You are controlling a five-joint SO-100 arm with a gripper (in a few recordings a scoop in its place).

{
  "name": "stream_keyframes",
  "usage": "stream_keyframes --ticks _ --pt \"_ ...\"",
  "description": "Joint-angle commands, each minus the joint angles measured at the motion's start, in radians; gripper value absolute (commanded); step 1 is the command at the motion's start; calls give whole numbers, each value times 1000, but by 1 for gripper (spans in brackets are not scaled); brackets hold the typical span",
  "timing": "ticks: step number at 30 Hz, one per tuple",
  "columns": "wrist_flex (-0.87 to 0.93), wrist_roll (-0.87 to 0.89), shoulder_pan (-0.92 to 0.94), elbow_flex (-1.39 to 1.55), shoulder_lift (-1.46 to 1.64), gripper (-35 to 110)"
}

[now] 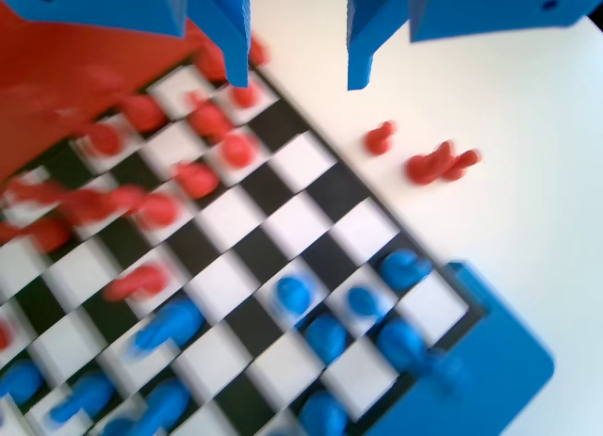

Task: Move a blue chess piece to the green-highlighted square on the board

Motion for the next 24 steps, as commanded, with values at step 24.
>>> stream_keyframes --ticks 24 --pt "-245 285 -417 491 341 13"
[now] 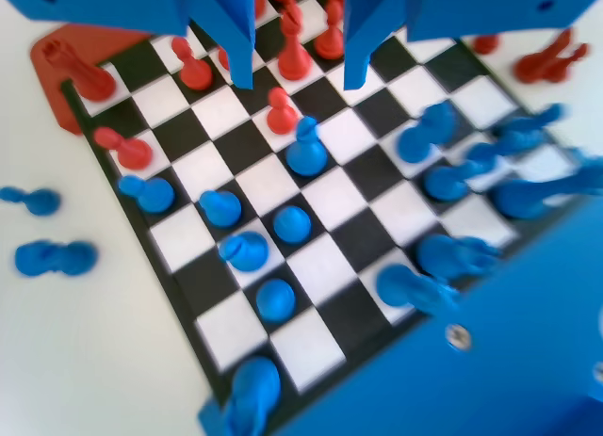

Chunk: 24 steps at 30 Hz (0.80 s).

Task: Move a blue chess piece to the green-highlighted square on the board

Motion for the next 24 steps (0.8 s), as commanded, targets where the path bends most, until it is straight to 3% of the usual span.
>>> stream_keyframes --ticks 1,24 --pt "-25 -3 -34 14 43 13" --pt "-152 -60 12 -3 -193 11"
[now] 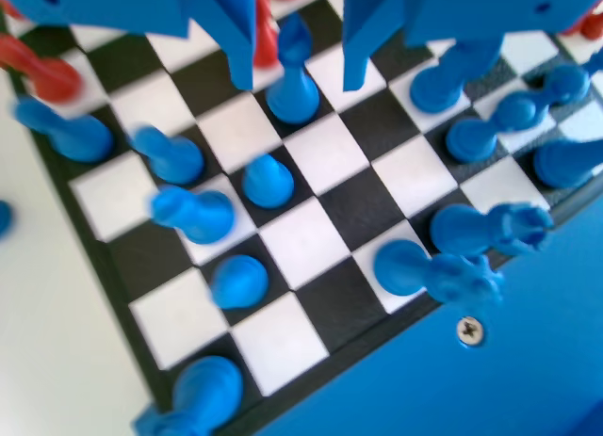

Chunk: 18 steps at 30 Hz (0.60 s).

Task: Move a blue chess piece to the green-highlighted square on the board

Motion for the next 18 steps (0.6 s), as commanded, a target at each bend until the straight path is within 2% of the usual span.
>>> stream_keyframes --ticks 1,18 --pt "-9 -14 -2 -26 11 11" --pt "-31 -38 -2 -34 12 1"
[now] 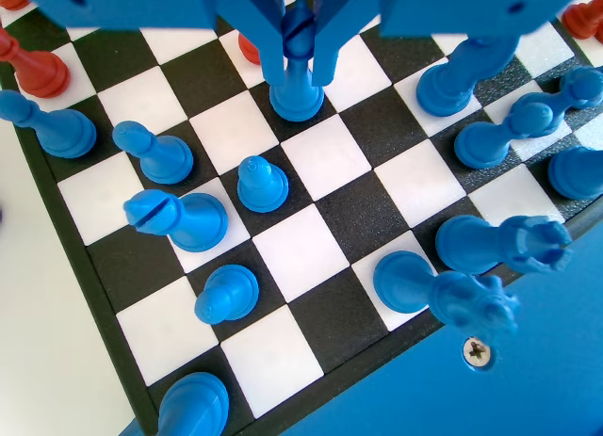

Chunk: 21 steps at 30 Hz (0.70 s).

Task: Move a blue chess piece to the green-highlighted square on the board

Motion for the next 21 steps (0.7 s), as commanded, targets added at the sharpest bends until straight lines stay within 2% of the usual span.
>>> stream_keyframes --ticks 1,11,21 --pt "6 -17 3 -34 32 1" --pt "86 -46 58 -61 140 1" --pt "86 -58 129 -155 75 1"
